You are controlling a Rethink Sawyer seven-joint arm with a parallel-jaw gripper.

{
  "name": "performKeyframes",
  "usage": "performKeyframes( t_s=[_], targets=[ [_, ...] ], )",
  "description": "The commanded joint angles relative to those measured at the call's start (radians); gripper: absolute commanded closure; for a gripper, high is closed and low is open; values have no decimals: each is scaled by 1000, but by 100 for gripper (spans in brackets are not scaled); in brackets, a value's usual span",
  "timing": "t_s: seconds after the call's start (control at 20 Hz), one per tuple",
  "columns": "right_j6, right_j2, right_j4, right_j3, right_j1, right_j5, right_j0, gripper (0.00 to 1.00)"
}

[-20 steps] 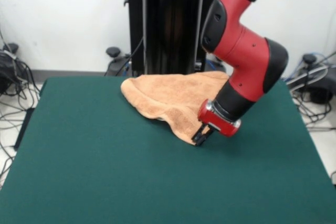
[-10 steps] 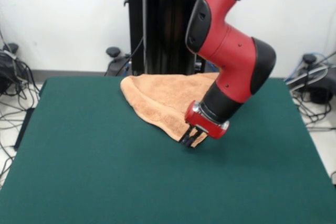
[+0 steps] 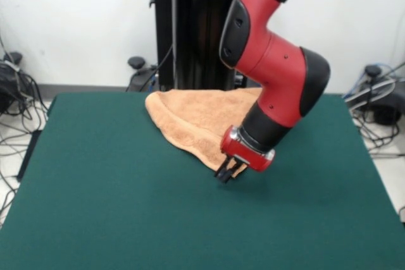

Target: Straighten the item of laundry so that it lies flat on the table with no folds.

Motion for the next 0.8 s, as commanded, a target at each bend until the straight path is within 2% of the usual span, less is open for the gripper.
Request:
performKeyframes(
  t_s=[0.05,0.3,0.5,0.8],
  targets=[
    [98,222,-75,-70,-16,-72,-53,100],
    [72,242,-166,-14,-60,-98,-73,100],
    [83,193,-170,-32,-72,5,-42,100],
    [86,188,-196,-18,-91,52,-50,100]
  ],
)
